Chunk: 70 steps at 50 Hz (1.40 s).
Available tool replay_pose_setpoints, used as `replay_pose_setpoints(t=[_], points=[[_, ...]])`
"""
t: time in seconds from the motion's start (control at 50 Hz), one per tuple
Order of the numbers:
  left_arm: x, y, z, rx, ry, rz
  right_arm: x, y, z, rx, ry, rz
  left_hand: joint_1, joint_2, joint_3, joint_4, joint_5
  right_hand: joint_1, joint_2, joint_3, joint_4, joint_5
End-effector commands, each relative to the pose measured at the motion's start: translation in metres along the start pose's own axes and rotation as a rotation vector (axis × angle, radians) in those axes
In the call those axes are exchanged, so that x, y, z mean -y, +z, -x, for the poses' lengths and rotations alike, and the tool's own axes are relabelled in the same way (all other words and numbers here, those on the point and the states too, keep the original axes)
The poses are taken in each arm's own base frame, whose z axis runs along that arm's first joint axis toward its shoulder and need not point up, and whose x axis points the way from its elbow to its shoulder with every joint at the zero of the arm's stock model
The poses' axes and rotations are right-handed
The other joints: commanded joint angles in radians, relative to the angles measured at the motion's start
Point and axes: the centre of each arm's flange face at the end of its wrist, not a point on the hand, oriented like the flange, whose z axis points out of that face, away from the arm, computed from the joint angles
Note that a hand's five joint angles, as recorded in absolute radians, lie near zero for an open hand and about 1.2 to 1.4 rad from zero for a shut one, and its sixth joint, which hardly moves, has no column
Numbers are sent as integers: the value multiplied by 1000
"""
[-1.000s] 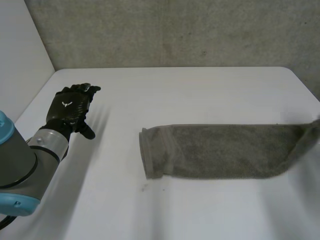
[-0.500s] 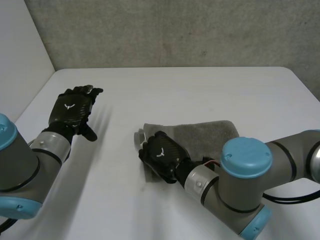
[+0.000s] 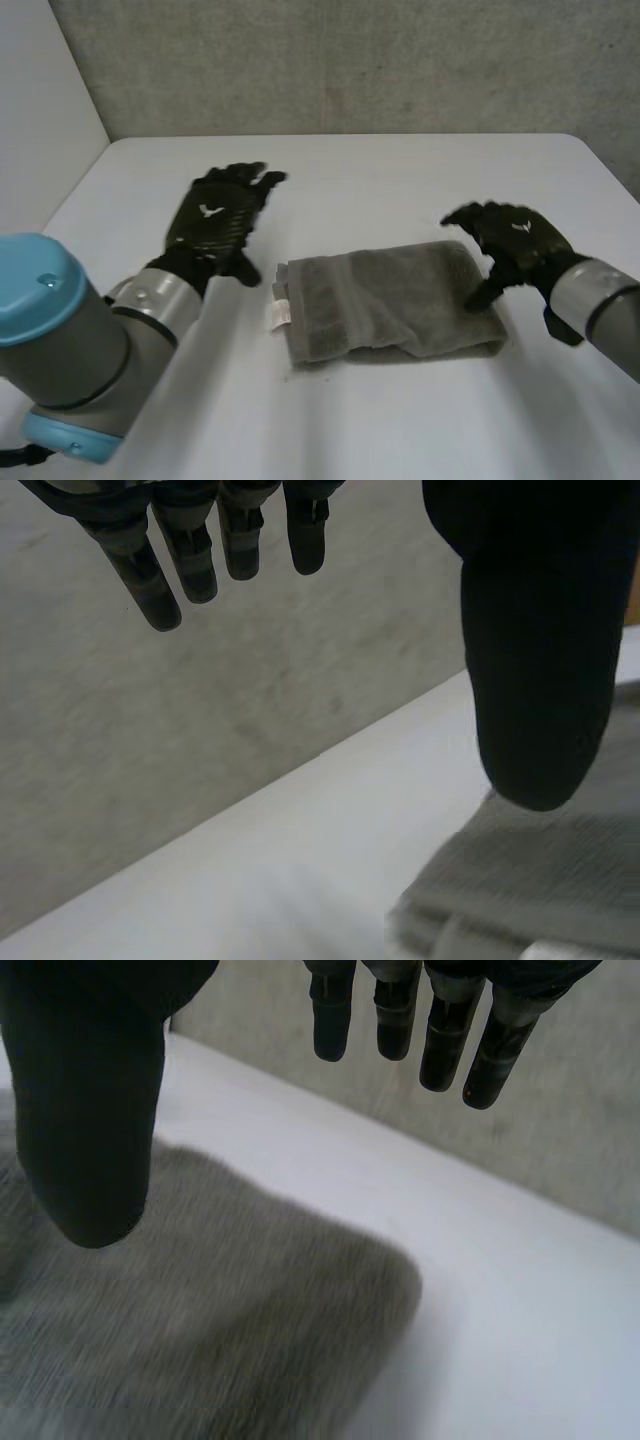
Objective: Fold the laundry
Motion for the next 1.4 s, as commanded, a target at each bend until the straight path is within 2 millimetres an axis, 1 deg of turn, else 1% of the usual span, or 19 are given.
replay_pose_setpoints(t=[0.02, 0.16, 0.2, 0.22, 0.26, 0.28, 0.3, 0.44, 0.5, 0.64, 0.76, 0.82, 0.88, 1.02, 1.06, 1.12, 1.18, 1.24, 1.4], points=[[3, 7, -54, -149, -6, 12, -35, -12, -2, -7, -13, 107, 26, 32, 27, 29, -4, -29, -46, -35, -54, -57], [-29, 19, -77, -195, 6, 103, -53, -15, 3, -2, -13, 141, 29, 35, 30, 32, -1, -29, -46, -35, -54, -57], [-50, 23, -77, -180, 12, 163, -63, -10, 1, -11, -27, 137, 26, 32, 27, 29, -4, 337, 320, 331, 312, 310], [-50, 23, -77, -180, 12, 163, -63, -10, 1, -11, -27, 137, 26, 32, 27, 29, -4, 339, 322, 333, 314, 312], [-65, 21, -77, -171, 41, 215, -66, -4, -7, -34, -65, 117, 26, 32, 27, 29, -4, 900, 883, 894, 875, 872], [-65, 21, -77, -171, 41, 215, -67, -4, -7, -34, -65, 117, 26, 32, 27, 29, -4, 903, 886, 897, 878, 875], [-69, 19, -77, -172, 60, 228, -65, -3, -10, -46, -98, 105, 23, 29, 24, 27, -7, 1189, 1173, 1184, 1165, 1162], [-78, 5, -76, -177, 106, 269, -41, 7, -20, -152, -365, 44, 20, 26, 21, 24, -10, 1192, 1176, 1187, 1167, 1165], [-78, 3, -68, -127, 110, 284, -10, 10, 41, -51, -488, -81, 20, 26, 21, 24, -10, 1192, 1176, 1187, 1167, 1165], [-46, 4, -28, 48, 100, 231, 6, 11, 107, 83, -574, -188, 5, 11, 7, 9, -25, 1192, 1176, 1187, 1167, 1165], [-17, 0, 2, 138, 84, 164, -9, 5, 168, 264, -635, -231, 2, 8, 4, 6, -28, 1192, 1176, 1187, 1167, 1165], [-5, -2, 31, 225, 51, 134, -45, -1, 201, 409, -651, -223, 2, 8, 4, 6, -28, 1192, 1176, 1187, 1167, 1165], [-5, -4, 38, 245, 19, 136, -66, -2, 207, 457, -651, -189, 5, 11, 7, 9, -25, 1192, 1176, 1187, 1167, 1165], [-5, -3, 35, 222, -5, 129, -54, -3, 204, 448, -630, -213, 8, 14, 10, 12, -22, 1061, 1045, 1055, 1036, 1034], [-1, -1, 33, 212, -5, 113, -25, -5, 194, 381, -606, -275, 8, 14, 10, 12, -22, 15, -1, 10, -10, -12], [1, 1, 30, 204, -6, 100, -9, -2, 179, 325, -575, -296, 11, 17, 12, 15, -19, -29, -46, -35, -54, -57], [14, 9, 12, 144, -43, 48, 37, -1, 128, 140, -361, -335, 20, 26, 21, 24, -10, -29, -46, -35, -54, -57], [19, 18, -1, 106, -88, 26, 56, -9, 105, 80, -196, -347, 23, 29, 24, 27, -7, -29, -46, -35, -54, -57], [23, 31, -51, -60, -175, 54, 46, -11, 59, -8, -1, -141, 20, 26, 21, 24, -10, -29, -46, -35, -54, -57]])
